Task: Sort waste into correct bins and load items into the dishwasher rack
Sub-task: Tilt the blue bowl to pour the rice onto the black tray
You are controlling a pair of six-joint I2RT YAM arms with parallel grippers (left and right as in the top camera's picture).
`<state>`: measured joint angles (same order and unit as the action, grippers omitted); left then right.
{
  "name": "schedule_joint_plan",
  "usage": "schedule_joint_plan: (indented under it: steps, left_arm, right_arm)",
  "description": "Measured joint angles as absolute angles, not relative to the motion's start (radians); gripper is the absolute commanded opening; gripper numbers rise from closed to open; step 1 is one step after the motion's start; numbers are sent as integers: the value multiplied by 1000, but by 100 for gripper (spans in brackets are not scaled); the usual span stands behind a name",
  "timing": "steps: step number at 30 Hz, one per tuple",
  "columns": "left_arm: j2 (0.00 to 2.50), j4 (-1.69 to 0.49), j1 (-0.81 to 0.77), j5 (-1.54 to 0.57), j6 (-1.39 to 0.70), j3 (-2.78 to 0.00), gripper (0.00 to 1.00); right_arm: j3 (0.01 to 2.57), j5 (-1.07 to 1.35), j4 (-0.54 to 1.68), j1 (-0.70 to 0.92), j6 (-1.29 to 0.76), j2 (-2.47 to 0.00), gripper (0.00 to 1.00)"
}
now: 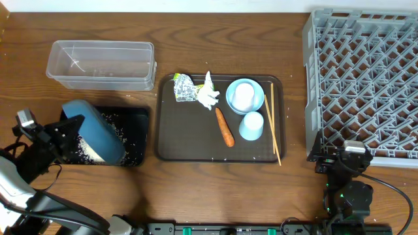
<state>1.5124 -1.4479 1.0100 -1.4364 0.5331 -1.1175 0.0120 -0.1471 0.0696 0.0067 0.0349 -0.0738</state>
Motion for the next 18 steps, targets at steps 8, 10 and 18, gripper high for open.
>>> schedule_joint_plan:
  steps: [8,10,18]
  left_arm:
    - [1512,-1490,1010,-1441,583,-1118,6]
    - [1513,-1539,1010,-1433,606,-1118,6]
    - [1456,-1612,955,-1404,772,-1116,6]
  right_arm:
    - [12,-147,70,7,35,-74,99]
    - [12,-147,70,7,35,-74,99]
    - [12,-147,70,7,35,-74,99]
